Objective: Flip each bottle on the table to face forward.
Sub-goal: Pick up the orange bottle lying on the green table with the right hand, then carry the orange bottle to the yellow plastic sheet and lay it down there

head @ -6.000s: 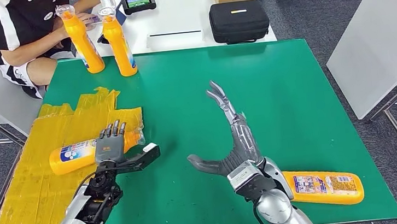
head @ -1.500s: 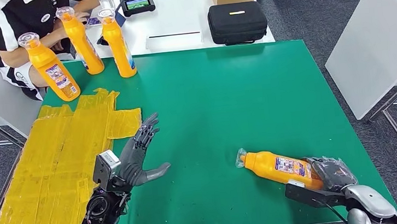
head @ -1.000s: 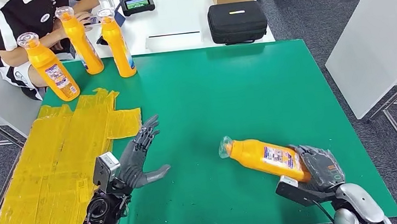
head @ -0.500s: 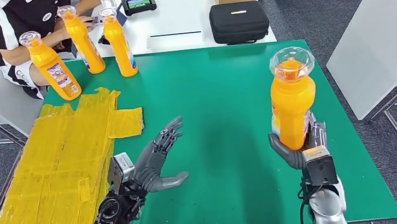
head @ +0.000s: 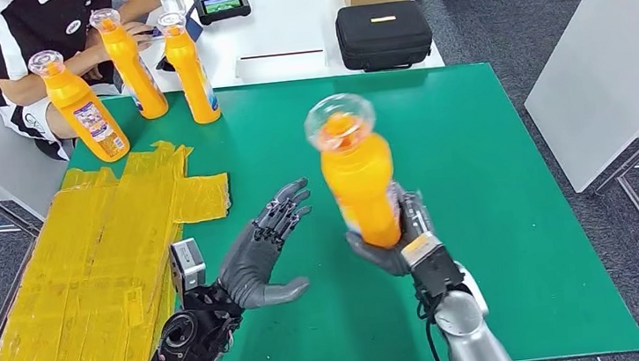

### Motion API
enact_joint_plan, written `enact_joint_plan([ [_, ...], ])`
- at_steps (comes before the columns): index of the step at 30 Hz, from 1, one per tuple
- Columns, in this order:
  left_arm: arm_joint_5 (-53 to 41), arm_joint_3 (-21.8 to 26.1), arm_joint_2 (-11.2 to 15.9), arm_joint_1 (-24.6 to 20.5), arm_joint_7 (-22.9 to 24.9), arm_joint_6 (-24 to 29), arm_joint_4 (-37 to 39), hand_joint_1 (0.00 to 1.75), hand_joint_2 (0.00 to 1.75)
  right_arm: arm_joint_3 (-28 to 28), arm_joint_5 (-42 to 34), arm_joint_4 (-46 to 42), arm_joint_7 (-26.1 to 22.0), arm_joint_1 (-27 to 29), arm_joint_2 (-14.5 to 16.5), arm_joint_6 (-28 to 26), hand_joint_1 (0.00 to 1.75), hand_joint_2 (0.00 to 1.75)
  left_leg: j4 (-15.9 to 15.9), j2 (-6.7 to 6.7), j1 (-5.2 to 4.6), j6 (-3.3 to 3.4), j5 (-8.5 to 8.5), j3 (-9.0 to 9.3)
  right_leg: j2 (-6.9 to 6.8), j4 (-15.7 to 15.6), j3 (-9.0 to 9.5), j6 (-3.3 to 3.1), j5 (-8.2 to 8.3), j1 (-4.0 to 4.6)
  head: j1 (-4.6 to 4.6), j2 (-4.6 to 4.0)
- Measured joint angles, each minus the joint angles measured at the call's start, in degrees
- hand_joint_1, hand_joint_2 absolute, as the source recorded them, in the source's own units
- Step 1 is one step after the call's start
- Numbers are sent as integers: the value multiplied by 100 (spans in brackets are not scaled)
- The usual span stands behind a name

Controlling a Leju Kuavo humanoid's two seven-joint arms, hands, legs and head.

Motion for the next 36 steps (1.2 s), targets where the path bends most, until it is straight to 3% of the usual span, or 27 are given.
enact_joint_plan([
  [4,124,-53,31,-81,-34,-27,51,0,175,609,220,513,-42,-90,79,84,175,175,0,-4,1,-1,1,0,0,1,0,0,0,0,-1,0],
  [12,312,-49,76,-252,4,-72,208,0,175,1146,308,1209,-62,-310,167,237,175,175,0,-3,-2,-1,1,-2,0,2,-1,0,0,-1,1,0],
  [25,452,58,142,-297,76,-32,452,0,175,1432,284,1929,-117,-467,271,166,175,175,0,-1,-1,-1,1,-3,0,1,-5,0,0,-1,0,0],
  [29,458,78,142,-282,80,-18,491,169,175,1455,269,1988,-117,-480,272,163,175,175,0,-1,-1,-1,1,-3,0,1,-4,0,0,-1,1,0],
  [36,492,115,141,-249,60,24,583,175,175,1476,246,2067,-118,-481,272,51,175,175,0,-1,-2,-1,1,-2,0,1,-5,0,0,-1,1,0],
])
